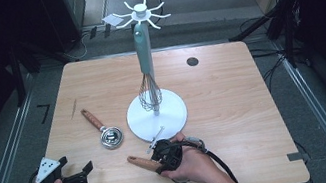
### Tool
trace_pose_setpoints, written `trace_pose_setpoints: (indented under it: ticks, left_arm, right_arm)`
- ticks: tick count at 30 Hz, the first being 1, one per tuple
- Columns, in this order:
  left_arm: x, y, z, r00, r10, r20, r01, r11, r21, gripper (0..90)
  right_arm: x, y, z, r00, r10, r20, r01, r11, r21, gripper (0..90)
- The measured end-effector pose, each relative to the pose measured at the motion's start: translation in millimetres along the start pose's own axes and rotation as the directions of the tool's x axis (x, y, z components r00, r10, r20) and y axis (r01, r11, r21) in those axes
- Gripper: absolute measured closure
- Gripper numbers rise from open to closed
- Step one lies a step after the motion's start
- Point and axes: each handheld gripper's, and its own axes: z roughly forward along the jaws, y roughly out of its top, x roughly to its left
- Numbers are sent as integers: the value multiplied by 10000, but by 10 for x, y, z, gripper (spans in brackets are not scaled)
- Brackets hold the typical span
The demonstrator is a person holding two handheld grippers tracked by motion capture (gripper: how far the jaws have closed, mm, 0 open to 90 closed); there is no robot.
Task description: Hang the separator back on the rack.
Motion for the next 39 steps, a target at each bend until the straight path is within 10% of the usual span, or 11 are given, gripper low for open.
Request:
trace_pose_setpoints:
  ticks: [10,39]
  left_arm:
    - [6,-2,-3,10000,-90,-30,90,9999,-53,6]
    - [5,-3,2,9998,-119,-164,118,9999,-74,6]
  right_arm:
    - [-94,-103,-152,9993,361,-108,-371,9931,-1108,709]
    - [-527,-560,-584,9692,2326,807,-1955,9264,-3220,709]
